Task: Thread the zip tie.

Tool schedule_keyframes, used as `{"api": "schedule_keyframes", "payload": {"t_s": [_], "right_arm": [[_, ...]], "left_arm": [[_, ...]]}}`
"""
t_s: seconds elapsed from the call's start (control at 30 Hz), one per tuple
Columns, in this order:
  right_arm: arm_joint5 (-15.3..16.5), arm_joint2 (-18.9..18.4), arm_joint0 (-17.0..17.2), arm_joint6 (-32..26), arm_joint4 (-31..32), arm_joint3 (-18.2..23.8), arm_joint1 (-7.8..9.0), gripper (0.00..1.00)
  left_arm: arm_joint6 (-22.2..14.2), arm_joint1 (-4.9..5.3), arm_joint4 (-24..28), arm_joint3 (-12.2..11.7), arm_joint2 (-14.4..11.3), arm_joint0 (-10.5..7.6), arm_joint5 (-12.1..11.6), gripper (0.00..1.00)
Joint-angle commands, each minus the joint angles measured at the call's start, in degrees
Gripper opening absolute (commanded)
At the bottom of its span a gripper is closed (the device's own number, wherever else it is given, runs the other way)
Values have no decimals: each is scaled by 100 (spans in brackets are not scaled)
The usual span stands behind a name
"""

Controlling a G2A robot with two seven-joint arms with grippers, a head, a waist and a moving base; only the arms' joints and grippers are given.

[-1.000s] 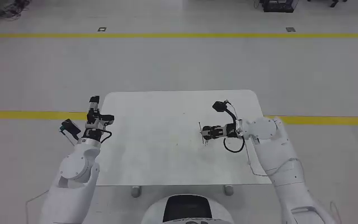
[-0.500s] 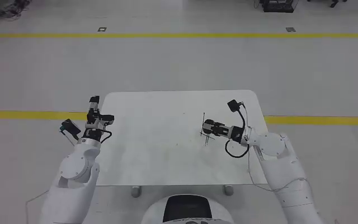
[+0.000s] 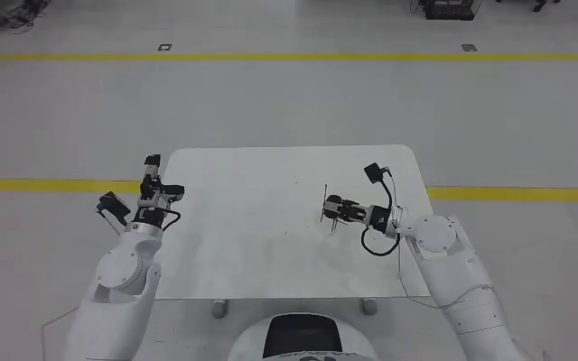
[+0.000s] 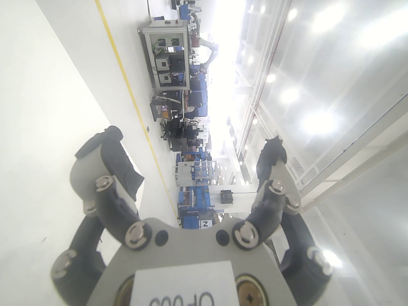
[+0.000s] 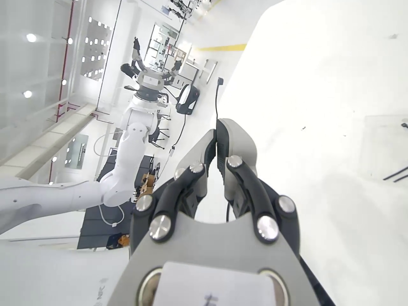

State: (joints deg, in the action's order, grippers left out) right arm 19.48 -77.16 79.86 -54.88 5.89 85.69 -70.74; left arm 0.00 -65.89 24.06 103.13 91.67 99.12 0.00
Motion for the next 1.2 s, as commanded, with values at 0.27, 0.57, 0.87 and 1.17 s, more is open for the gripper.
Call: {"api": "schedule_keyframes", "payload": {"t_s": [0.27, 0.57, 0.87, 1.17], "right_arm": [[0, 0, 0, 0, 0, 0, 0, 0], [0, 0, 0, 0, 0, 0, 0, 0], [0, -41, 196, 282, -231, 279, 32, 0], [0, 50, 415, 809, -383, 654, 79, 0]], "left_arm": [[0, 0, 0, 0, 0, 0, 0, 100], [0, 0, 0, 0, 0, 0, 0, 100], [0, 0, 0, 0, 0, 0, 0, 100], [0, 0, 0, 0, 0, 0, 0, 100]]}}
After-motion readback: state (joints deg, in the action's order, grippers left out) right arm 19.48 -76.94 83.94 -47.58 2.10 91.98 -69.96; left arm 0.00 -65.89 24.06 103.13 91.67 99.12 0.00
